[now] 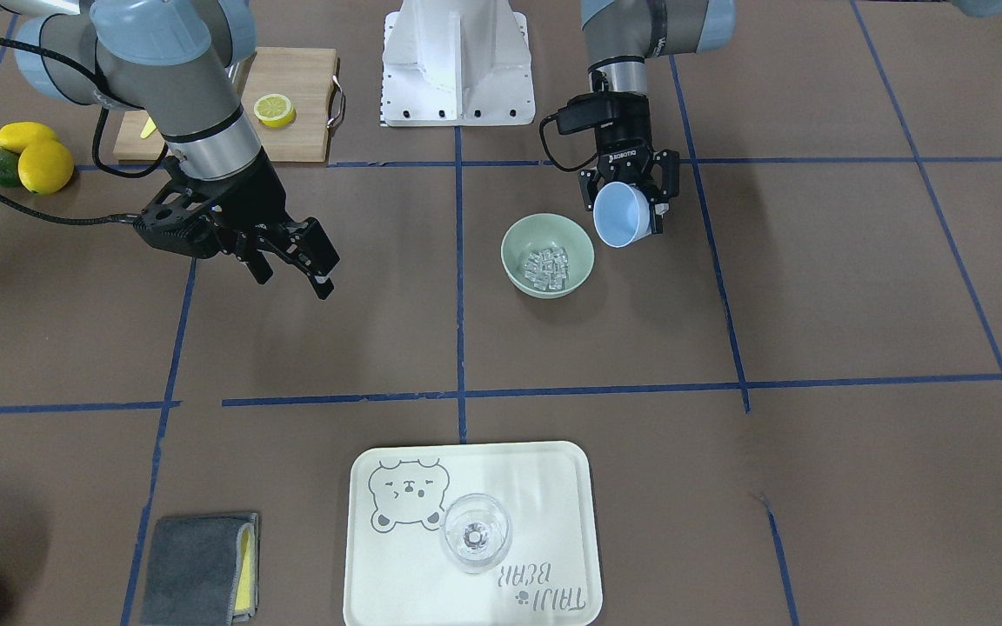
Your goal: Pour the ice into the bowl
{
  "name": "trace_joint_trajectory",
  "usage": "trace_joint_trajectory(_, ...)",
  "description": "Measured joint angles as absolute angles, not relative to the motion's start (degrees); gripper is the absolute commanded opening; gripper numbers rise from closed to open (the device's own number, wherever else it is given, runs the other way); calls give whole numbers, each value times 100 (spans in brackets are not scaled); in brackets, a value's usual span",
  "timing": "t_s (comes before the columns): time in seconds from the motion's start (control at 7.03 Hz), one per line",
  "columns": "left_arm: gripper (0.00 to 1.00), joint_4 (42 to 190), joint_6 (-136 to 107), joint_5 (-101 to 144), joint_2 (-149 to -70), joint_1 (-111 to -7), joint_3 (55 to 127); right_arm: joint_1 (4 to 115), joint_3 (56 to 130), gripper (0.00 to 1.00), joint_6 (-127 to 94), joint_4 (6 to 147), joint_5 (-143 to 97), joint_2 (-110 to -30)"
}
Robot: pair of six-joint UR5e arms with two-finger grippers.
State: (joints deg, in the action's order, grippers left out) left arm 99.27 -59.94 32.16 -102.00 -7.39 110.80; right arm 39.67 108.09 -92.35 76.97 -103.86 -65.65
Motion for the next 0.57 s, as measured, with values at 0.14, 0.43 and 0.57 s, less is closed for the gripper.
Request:
trace_joint_trajectory(0.14, 0, 10145, -6763, 3135, -10077, -750, 11064, 3976, 10808, 100, -9231, 7695, -10383, -6581)
trace_joint_trajectory(0.43, 0, 11568, -7420, 2920, -9359, -760, 10898, 3996, 10818, 100, -9229, 7698, -10380, -6590)
trace_joint_trajectory(0.57, 0, 12717, -7493, 2699, -8868, -760, 10580, 4003, 10845, 100, -9229, 7704, -10382, -6591)
